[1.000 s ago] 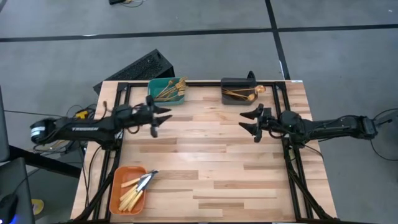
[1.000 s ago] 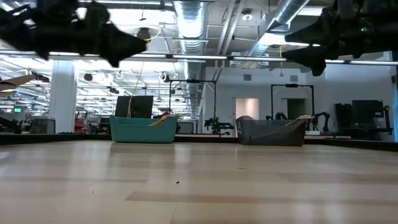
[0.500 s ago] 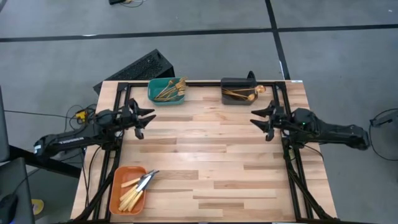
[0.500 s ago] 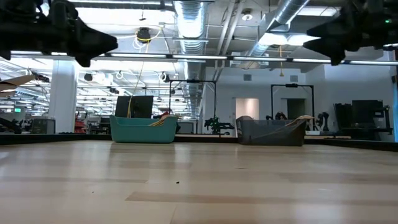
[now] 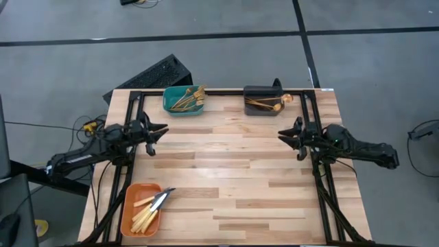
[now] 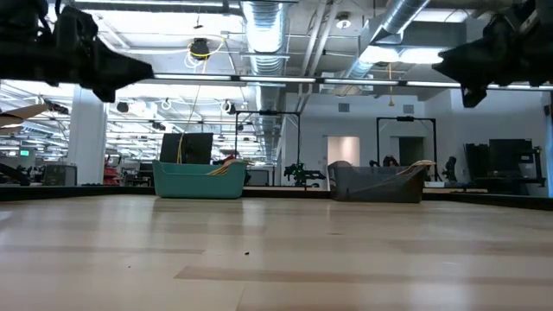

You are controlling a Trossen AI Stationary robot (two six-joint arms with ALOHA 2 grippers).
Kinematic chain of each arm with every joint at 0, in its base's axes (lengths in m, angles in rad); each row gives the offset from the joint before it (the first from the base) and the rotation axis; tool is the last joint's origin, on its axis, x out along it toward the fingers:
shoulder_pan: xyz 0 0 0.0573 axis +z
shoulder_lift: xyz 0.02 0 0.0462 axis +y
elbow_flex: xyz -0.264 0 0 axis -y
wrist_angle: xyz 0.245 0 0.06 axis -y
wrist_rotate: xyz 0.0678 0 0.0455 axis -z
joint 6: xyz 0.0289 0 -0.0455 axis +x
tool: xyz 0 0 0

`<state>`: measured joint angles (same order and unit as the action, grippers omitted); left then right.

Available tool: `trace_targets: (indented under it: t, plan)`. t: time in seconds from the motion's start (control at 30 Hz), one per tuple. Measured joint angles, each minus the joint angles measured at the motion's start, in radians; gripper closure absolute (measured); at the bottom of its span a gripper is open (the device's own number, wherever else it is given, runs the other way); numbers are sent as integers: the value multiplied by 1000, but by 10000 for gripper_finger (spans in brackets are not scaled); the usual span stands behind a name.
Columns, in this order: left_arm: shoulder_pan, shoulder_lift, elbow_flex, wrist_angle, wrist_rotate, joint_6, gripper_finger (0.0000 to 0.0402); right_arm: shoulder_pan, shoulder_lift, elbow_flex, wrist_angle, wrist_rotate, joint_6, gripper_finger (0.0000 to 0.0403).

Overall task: Sort silverware by color (type)
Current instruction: Return to Home Position

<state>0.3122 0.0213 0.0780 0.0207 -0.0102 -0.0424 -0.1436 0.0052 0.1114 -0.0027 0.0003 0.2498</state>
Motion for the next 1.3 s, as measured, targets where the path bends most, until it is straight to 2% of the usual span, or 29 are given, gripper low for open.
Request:
trace_targets:
  t: [0.3,0.5,0.77,1.17,1.3]
  plan:
    - [0,-18,-53,11,30,-20,397,42,-4,-36,41,-28,31,332]
    - [0,-18,-53,40,26,8,400,90,-4,-35,43,-21,41,348]
    - [-6,-15,-67,15,39,-19,401,153,-4,-35,40,5,21,350]
    - [-10,-18,-68,21,59,-50,401,146,-4,-14,20,-12,-83,350]
    - [-17,-17,-69,19,58,-67,401,146,-4,-75,93,-20,-74,350]
